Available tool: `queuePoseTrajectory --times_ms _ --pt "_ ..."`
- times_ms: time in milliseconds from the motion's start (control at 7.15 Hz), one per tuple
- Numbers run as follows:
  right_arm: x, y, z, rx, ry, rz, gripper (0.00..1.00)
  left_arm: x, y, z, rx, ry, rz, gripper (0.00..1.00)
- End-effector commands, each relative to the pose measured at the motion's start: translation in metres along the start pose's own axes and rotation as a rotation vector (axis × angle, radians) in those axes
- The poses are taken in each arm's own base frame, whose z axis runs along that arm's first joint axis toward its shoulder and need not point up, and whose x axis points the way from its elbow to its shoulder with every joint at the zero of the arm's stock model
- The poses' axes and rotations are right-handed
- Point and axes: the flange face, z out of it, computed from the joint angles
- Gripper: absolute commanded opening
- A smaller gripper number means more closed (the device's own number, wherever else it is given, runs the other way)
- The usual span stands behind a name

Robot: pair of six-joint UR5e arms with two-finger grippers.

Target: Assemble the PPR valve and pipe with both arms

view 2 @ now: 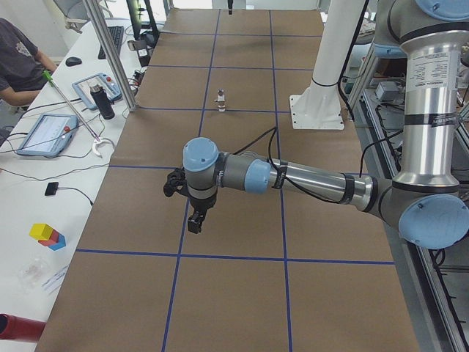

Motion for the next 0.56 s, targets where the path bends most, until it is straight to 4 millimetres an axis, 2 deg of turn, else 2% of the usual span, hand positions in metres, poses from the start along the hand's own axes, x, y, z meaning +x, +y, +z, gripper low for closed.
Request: queuePoseTrajectory --times_ms 0,280,420 --pt "0.015 0.007 -0.006 0.01 -0.005 -0.007 1.0 -0.012 0.004 -0.007 -0.008 0.052 -0.069 1.0" --pt "0.018 0.013 -0.018 0.031 -0.012 0.0 1.0 -0.011 0.009 -0.013 0.006 0.066 -0.079 1.0" --pt "0.015 0.013 -0.026 0.049 -0.009 -0.007 1.0 -0.018 0.012 -0.006 -0.006 0.068 -0.092 1.0"
